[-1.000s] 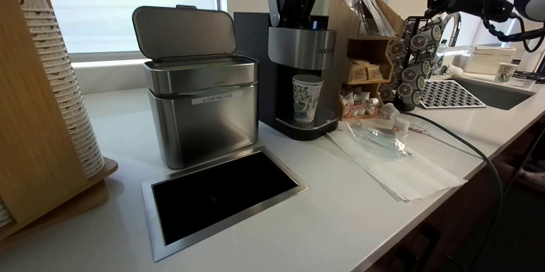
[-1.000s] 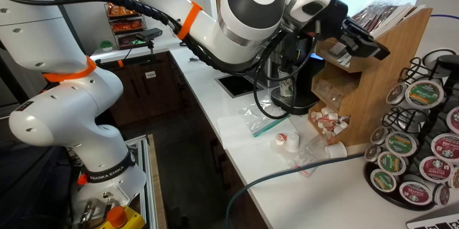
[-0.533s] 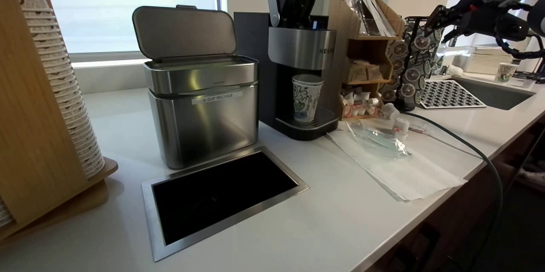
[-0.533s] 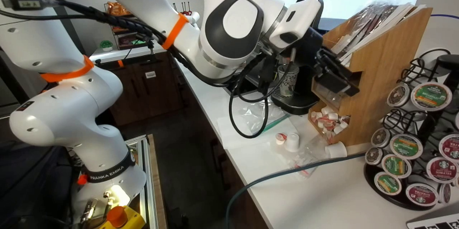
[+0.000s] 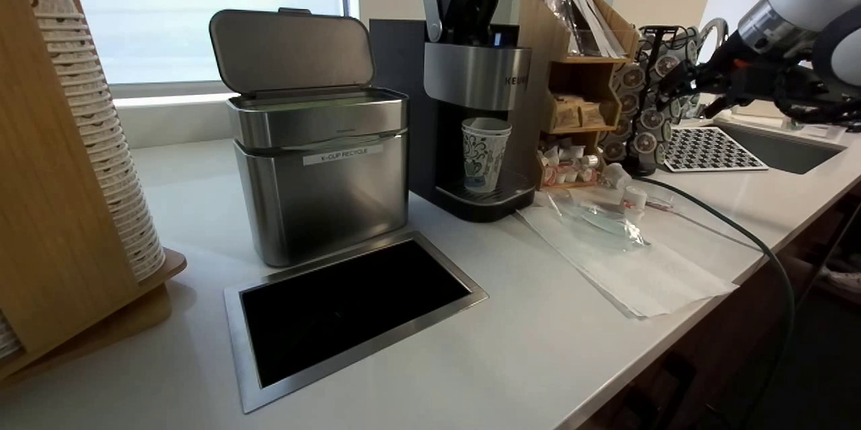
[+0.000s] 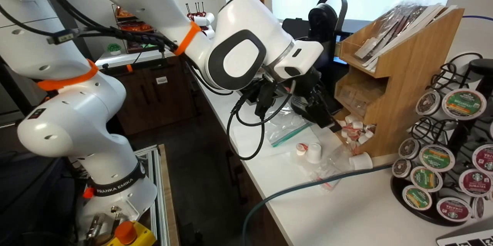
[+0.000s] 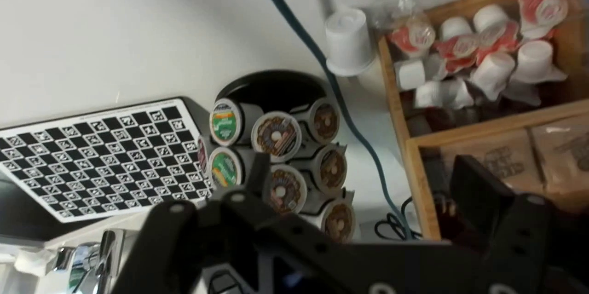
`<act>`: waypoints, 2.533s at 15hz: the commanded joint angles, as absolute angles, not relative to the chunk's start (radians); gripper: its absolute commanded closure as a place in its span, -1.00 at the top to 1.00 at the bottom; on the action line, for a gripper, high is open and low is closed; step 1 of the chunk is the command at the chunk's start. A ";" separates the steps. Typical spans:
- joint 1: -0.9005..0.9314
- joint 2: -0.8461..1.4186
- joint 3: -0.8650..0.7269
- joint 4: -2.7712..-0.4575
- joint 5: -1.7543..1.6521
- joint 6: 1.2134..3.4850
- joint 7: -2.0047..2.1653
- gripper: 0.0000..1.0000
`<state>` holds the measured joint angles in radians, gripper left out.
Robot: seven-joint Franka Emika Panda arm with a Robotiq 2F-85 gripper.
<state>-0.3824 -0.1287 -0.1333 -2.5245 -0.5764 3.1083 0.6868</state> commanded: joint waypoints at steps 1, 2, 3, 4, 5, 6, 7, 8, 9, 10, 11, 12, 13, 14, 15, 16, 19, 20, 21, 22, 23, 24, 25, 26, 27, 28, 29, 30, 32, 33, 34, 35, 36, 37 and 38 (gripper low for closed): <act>-0.172 -0.146 -0.233 -2.567 -0.299 3.031 0.458 1.00; -0.104 -0.155 -0.267 -2.566 -0.220 2.997 0.399 1.00; -0.033 -0.174 -0.306 -2.562 -0.138 2.945 0.332 1.00; 0.006 -0.190 -0.328 -2.547 -0.057 2.891 0.256 1.00; 0.013 -0.193 -0.334 -2.523 0.001 2.837 0.193 1.00; -0.037 -0.148 -0.291 -2.536 -0.100 2.934 0.307 1.00; -0.086 -0.151 -0.230 -2.528 -0.041 2.920 0.254 1.00; -0.088 -0.151 -0.229 -2.526 -0.044 2.920 0.258 1.00; -0.089 -0.149 -0.229 -2.527 -0.045 2.921 0.259 1.00; -0.091 -0.147 -0.230 -2.526 -0.046 2.921 0.259 1.00; -0.091 -0.146 -0.230 -2.526 -0.046 2.921 0.259 1.00; -0.084 -0.147 -0.234 -2.530 -0.031 2.912 0.248 1.00; -0.082 -0.131 -0.228 -2.523 -0.016 2.885 0.238 1.00; -0.091 -0.118 -0.215 -2.515 -0.011 2.869 0.233 1.00; -0.097 -0.108 -0.205 -2.508 -0.005 2.848 0.226 1.00; -0.102 -0.100 -0.196 -2.504 -0.001 2.834 0.222 1.00; -0.118 -0.072 -0.177 -2.486 -0.010 2.802 0.220 1.00; -0.121 -0.056 -0.173 -2.475 -0.016 2.786 0.219 1.00; -0.121 -0.041 -0.172 -2.464 -0.007 2.773 0.208 1.00; -0.118 -0.029 -0.170 -2.454 0.006 2.764 0.198 1.00; -0.113 -0.017 -0.169 -2.443 0.032 2.753 0.177 1.00; -0.111 -0.005 -0.167 -2.433 0.056 2.745 0.155 1.00; -0.110 0.009 -0.164 -2.422 0.080 2.740 0.130 1.00; -0.110 0.022 -0.160 -2.413 0.105 2.736 0.103 1.00; -0.111 0.036 -0.155 -2.404 0.121 2.735 0.087 1.00; -0.113 0.050 -0.151 -2.398 0.135 2.735 0.071 1.00; -0.115 0.062 -0.147 -2.393 0.150 2.737 0.055 1.00; -0.118 0.073 -0.142 -2.389 0.175 2.742 0.030 1.00; -0.125 0.094 -0.132 -2.384 0.226 2.766 -0.023 1.00; -0.130 0.104 -0.126 -2.380 0.259 2.770 -0.054 1.00; -0.136 0.111 -0.119 -2.377 0.291 2.772 -0.085 1.00; -0.143 0.119 -0.111 -2.371 0.330 2.772 -0.119 1.00; -0.151 0.125 -0.103 -2.366 0.362 2.770 -0.148 1.00; -0.148 0.133 -0.107 -2.361 0.393 2.771 -0.179 1.00; -0.153 0.140 -0.106 -2.358 0.412 2.771 -0.201 1.00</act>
